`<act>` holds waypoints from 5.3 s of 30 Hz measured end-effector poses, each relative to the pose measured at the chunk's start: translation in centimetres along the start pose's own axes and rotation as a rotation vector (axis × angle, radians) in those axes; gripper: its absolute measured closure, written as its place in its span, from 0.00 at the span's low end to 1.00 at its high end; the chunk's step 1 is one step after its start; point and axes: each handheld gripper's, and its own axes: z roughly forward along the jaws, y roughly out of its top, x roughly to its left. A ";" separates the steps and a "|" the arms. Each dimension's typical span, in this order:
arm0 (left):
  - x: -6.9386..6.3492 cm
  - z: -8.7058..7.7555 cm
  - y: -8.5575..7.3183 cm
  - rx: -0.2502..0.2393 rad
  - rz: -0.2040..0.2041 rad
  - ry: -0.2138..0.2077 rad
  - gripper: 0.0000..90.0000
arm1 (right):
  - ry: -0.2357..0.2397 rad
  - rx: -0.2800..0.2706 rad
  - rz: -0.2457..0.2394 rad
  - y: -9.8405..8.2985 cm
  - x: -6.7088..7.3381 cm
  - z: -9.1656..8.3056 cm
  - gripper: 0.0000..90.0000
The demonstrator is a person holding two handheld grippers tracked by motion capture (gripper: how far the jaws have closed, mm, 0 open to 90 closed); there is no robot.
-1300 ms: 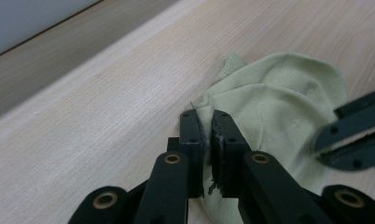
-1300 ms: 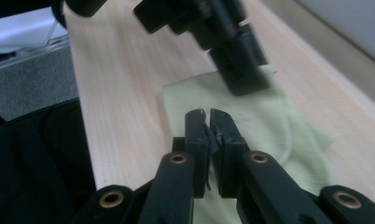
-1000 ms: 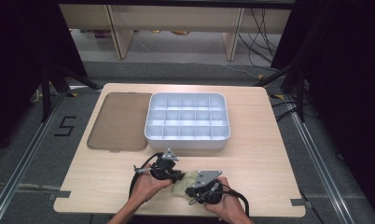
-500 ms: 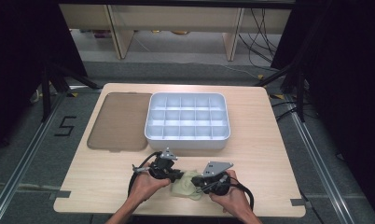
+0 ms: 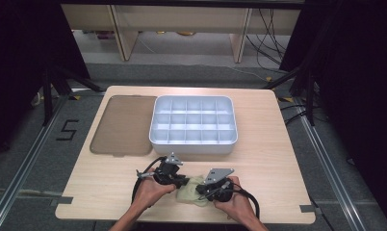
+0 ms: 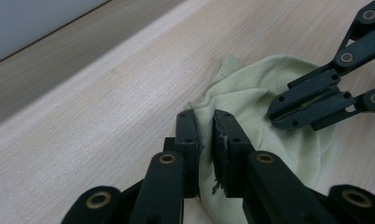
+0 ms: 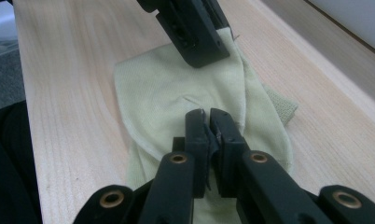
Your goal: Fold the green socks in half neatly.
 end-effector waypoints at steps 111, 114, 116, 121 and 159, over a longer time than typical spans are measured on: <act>-2.7 -2.8 -0.9 -0.065 -0.063 -0.058 0.96 | -0.006 -0.030 0.118 0.7 -3.5 0.6 0.96; -3.1 -2.5 -0.6 -0.063 -0.050 -0.066 0.96 | 0.008 -0.033 0.144 0.6 -3.8 0.5 0.96; -3.8 -1.8 -0.2 -0.057 -0.028 -0.079 0.96 | 0.023 -0.038 0.158 0.6 -3.9 0.6 0.96; -4.9 -0.5 0.4 -0.034 0.018 -0.091 0.96 | 0.039 -0.046 0.158 0.4 -4.3 0.6 0.96; -4.7 -1.7 1.3 -0.127 -0.024 -0.151 0.73 | 0.032 -0.024 0.127 0.2 -4.0 -2.3 0.95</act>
